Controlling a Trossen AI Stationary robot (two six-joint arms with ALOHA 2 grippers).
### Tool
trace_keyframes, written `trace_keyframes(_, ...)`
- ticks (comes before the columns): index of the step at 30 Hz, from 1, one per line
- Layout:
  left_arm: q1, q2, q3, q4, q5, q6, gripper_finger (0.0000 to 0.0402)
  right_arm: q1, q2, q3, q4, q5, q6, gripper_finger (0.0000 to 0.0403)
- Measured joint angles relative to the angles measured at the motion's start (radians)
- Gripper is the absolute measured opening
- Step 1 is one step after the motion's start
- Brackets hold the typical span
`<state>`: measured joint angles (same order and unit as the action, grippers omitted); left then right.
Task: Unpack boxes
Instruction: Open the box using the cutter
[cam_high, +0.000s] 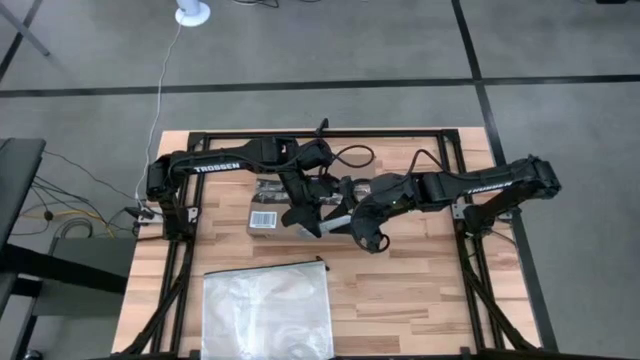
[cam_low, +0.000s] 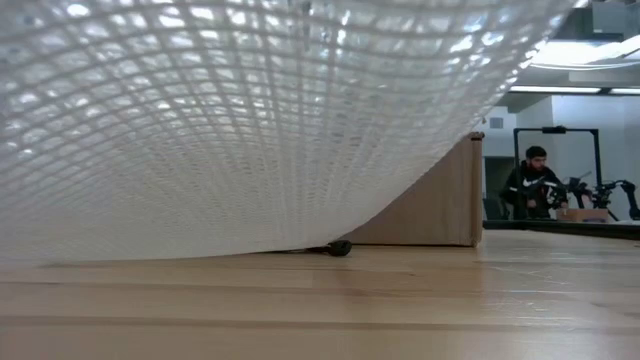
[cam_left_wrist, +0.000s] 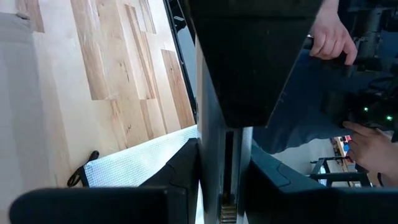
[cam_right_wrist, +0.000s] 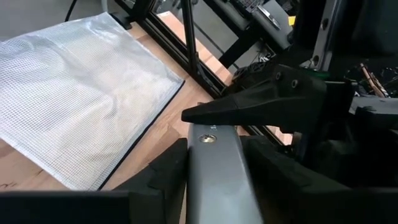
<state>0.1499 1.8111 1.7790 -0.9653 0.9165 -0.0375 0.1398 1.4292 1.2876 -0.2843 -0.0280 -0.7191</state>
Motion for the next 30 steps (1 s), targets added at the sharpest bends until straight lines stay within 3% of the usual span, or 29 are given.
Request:
trace_keyframes(13, 0.000, 0.000, 0.000, 0.000, 0.018, 0.016, 0.0067, 0.001, 0.000, 0.000, 0.019, -0.001, -0.039, 0.0142)
trace_keyframes(21, 0.000, -0.001, 0.000, -0.001, 0.018, 0.016, 0.0067, 0.011, 0.000, 0.000, 0.024, 0.000, -0.070, 0.0113)
trace_keyframes(27, -0.001, -0.001, 0.000, 0.030, 0.020, -0.026, 0.0070, 0.001, -0.003, 0.000, 0.025, -0.002, 0.067, 0.0113)
trace_keyframes(30, 0.000, -0.001, 0.001, 0.046, -0.009, -0.047, 0.0109, -0.019, -0.006, 0.000, 0.001, 0.005, 0.154, 0.0113)
